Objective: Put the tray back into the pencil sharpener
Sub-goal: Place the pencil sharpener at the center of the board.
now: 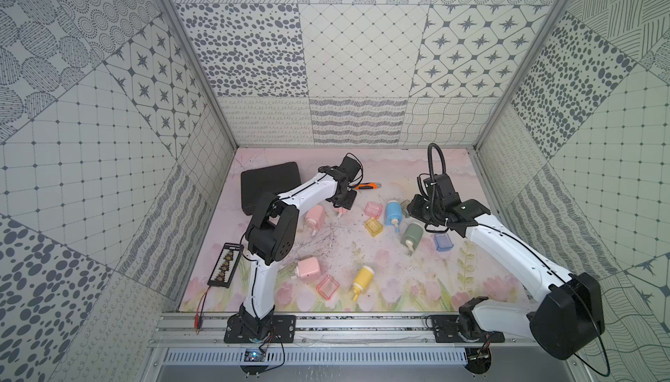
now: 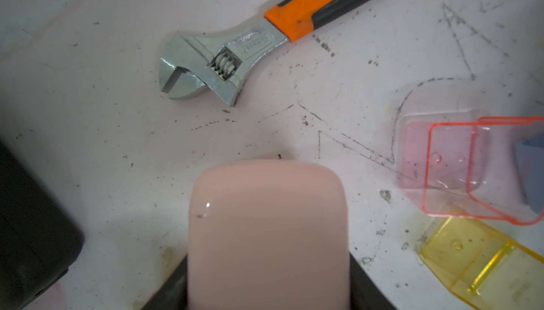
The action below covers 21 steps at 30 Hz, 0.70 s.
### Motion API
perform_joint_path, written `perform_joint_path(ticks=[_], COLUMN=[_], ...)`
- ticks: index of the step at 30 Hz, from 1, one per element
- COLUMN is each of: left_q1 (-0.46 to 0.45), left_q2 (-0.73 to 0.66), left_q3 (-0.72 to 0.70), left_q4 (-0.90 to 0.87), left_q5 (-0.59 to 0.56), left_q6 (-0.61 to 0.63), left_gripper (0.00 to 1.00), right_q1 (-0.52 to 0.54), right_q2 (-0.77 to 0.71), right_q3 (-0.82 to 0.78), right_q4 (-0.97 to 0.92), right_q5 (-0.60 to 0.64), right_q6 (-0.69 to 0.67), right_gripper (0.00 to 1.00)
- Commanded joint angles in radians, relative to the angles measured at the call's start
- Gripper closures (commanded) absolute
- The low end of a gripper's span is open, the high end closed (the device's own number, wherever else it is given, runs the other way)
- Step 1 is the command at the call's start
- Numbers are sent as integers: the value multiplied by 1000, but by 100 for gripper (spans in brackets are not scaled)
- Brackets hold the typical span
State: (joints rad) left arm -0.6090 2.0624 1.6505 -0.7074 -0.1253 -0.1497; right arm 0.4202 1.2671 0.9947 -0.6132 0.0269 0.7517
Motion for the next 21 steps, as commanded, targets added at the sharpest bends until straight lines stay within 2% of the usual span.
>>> perform_joint_path(ticks=[1, 6, 13, 21], left_q1=[-17, -16, -16, -18], left_q2=[-22, -17, -20, -60], left_q3=[-27, -56, -82, -102], left_q4=[56, 73, 80, 99], left_q5=[-146, -154, -132, -129], left_q6=[-201, -260, -290, -280], left_gripper=[86, 74, 43, 24], right_q1=[-3, -3, -4, -3], right_q2=[-25, -30, -50, -83], right_q3=[-10, -9, -17, -32], right_q4=[13, 7, -6, -20], right_q5=[4, 5, 7, 11], right_q6=[8, 2, -2, -8], right_gripper=[67, 68, 67, 63])
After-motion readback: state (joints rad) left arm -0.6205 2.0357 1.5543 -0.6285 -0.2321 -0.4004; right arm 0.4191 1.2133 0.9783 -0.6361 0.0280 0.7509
